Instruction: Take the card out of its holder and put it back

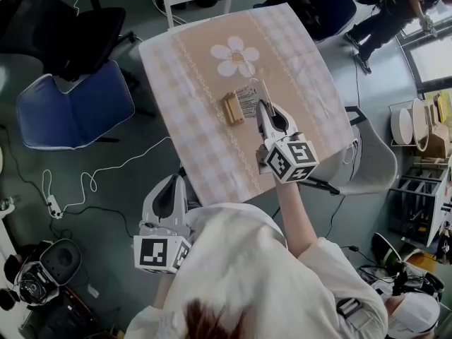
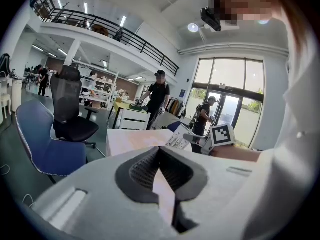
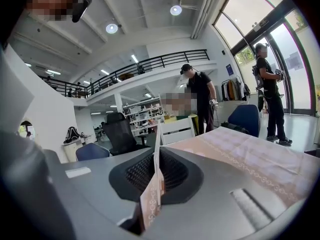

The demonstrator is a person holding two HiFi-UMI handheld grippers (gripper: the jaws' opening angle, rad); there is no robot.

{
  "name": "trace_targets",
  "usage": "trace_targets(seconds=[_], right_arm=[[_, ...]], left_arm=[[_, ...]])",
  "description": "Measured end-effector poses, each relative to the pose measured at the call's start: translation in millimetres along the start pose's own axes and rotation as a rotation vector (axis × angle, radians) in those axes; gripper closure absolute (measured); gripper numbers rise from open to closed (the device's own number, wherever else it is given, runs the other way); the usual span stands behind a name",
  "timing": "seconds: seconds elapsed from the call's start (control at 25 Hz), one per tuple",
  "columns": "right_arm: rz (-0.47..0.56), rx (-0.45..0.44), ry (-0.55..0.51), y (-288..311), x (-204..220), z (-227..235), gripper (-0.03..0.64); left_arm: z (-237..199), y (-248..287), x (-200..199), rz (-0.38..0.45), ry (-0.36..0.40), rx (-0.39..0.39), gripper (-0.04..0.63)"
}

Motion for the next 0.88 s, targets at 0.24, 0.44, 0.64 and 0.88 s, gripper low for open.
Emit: trace_targets(seconds=[0.24,0.44,0.64,0.88], right_arm=[[-0.045,0.020,-0.013,12,15,9,0.603],[-0.067,0.038,-0.005,16,25,15,0.603],[-0.066,0.043,0.012,18,27,16,0.603],[-0.077,0.059,0.015,21,26,15,0.603]], left_arm=[[0,3,-1,-0.003,0.001,0.006,0.595],[0,5,0,-0.011,0.000,0.006,0.595],[-1,4,1,-0.008,0.001,0.005,0.595],[-3,4,-1,0.000,-0.006,0.002,0.595]])
Point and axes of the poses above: the fingertips, and each gripper's own axes: y forward along the fingers, z to its right, x out of its underside, the point moved 1 cm from there along -y, backward along the fingers, and after that the axes turned 13 degrees about y, right-handed, at the moved point
